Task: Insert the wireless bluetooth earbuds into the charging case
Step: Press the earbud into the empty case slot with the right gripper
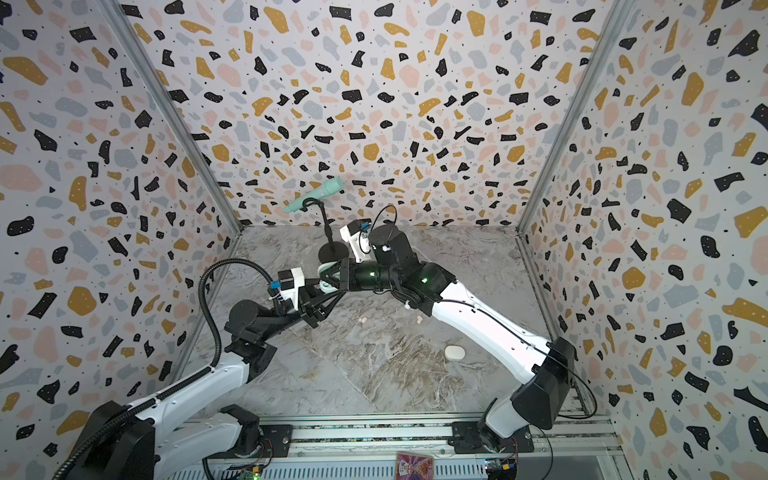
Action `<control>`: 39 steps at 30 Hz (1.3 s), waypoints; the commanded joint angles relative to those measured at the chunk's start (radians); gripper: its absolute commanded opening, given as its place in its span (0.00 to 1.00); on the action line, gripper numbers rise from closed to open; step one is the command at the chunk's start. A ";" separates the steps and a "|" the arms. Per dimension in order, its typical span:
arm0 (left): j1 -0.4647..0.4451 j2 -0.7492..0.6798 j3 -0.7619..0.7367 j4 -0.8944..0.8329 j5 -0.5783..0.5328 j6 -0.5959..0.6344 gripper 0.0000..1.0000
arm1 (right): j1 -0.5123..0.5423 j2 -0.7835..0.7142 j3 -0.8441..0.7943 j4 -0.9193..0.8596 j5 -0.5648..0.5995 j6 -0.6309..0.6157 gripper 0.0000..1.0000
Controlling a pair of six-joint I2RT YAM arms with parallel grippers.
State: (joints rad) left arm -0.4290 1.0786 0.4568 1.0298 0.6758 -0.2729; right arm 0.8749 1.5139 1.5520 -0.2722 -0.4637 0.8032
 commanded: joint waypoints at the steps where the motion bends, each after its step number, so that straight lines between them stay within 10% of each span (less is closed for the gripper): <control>1: -0.007 -0.021 0.032 0.041 0.013 0.017 0.37 | 0.005 -0.023 -0.013 0.023 -0.014 0.005 0.20; 39: -0.007 -0.044 0.045 0.003 0.007 0.038 0.46 | 0.010 -0.052 0.032 -0.108 0.066 -0.052 0.31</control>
State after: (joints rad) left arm -0.4297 1.0588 0.4576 0.9615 0.6758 -0.2478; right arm 0.8822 1.5021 1.5433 -0.3386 -0.4141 0.7715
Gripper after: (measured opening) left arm 0.460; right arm 0.305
